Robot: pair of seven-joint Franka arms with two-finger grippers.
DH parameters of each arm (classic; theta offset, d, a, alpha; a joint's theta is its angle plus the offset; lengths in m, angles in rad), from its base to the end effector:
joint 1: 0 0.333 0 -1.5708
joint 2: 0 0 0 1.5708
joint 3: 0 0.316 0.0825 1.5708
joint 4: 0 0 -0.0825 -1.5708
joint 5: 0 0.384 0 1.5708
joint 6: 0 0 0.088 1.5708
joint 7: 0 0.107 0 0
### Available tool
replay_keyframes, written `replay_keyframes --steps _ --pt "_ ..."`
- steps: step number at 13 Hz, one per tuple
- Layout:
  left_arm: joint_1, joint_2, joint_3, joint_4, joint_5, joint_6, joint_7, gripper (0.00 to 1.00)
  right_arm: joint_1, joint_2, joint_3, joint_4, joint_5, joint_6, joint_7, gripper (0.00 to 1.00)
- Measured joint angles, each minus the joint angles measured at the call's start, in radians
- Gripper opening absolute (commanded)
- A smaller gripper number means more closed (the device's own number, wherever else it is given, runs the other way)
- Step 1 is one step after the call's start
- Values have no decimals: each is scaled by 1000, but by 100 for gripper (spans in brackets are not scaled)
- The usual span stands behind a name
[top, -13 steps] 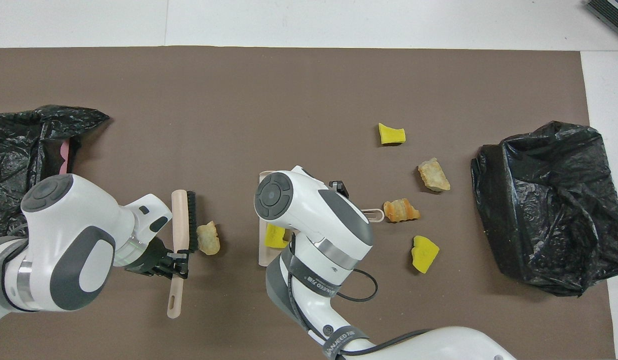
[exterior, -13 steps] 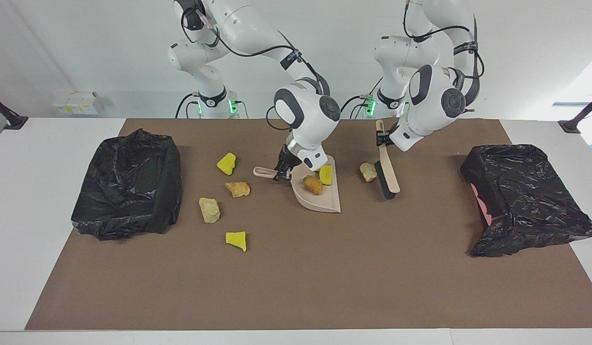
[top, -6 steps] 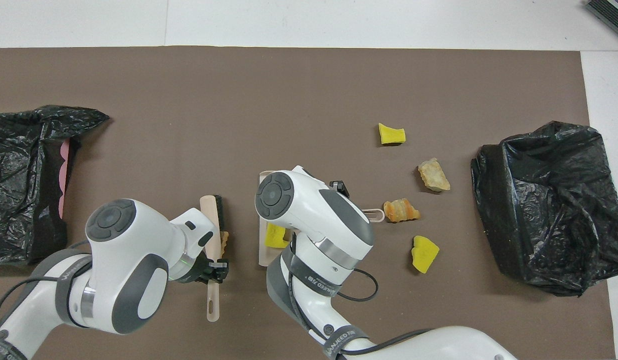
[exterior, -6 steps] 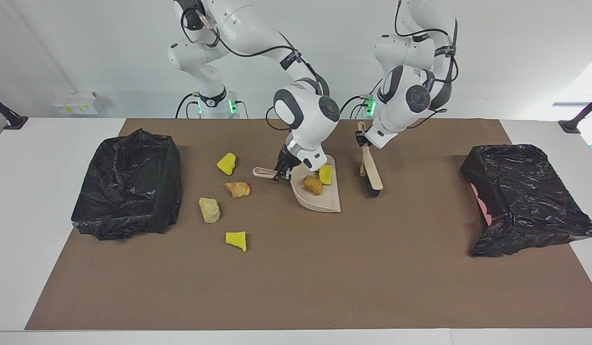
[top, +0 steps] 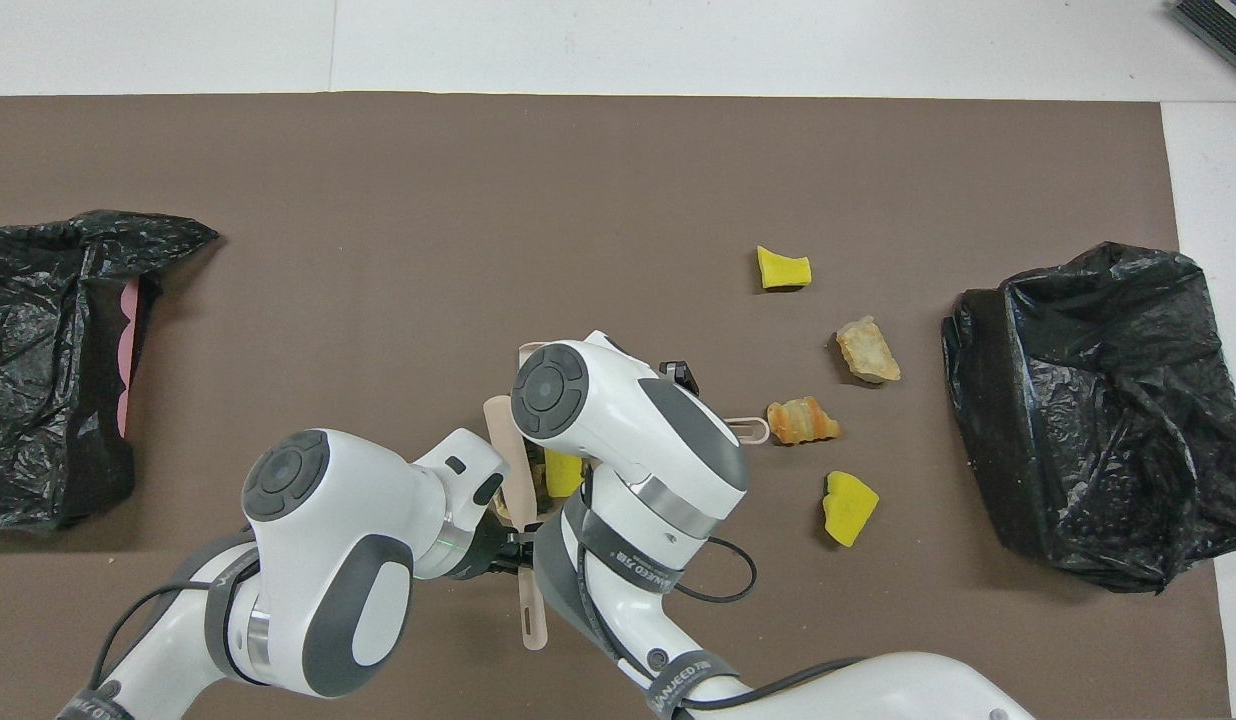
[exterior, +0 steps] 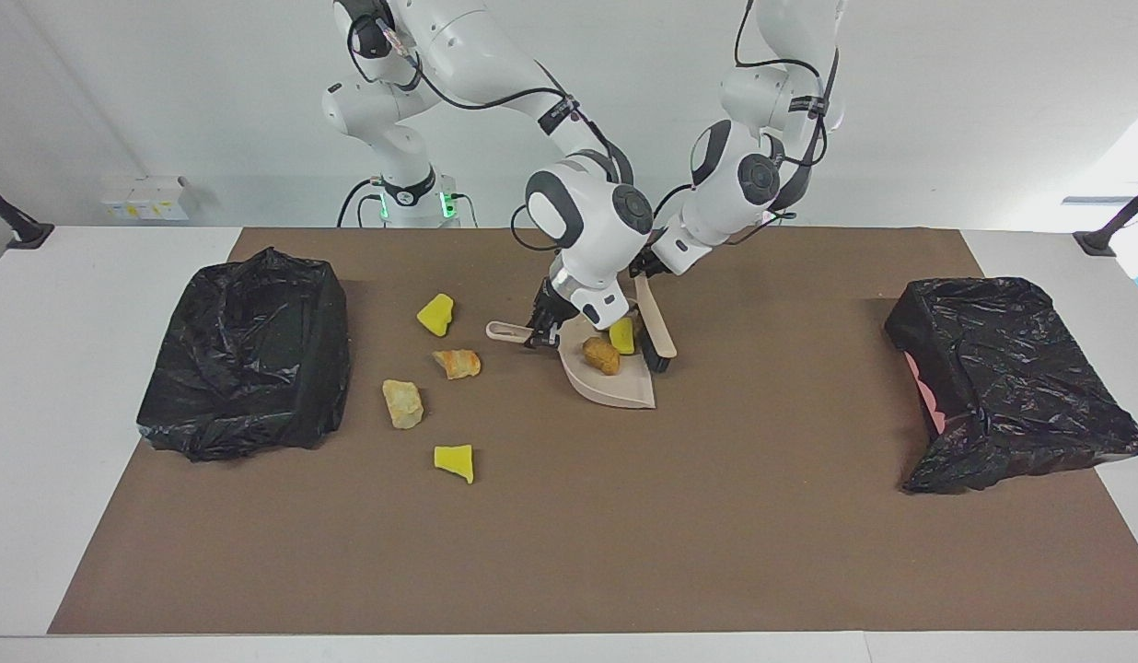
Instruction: Sweep and dump trash in bin
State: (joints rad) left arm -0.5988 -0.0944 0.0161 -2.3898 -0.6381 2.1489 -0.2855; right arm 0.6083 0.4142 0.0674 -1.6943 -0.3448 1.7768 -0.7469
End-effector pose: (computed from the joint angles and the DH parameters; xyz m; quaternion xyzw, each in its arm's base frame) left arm 0.3800 -0.2801 0.3501 0.9645 0.0478 -0.1684 0.1977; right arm 0.5087 0.3655 0.3375 0.6975 0.6826 -0.1669 0.1403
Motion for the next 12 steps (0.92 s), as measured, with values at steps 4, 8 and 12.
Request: replay_keyframes --steps 4,8,12 --pt "100 6 16 14 -180 -89 33 0 0 0 0 0 0 0 0 0" --pt "244 15 22 29 -247 -209 137 0 0 0 0 -1 0 0 0 0" --pt "283 31 26 55 -210 -238 202 0 0 0 0 -1 0 0 0 0"
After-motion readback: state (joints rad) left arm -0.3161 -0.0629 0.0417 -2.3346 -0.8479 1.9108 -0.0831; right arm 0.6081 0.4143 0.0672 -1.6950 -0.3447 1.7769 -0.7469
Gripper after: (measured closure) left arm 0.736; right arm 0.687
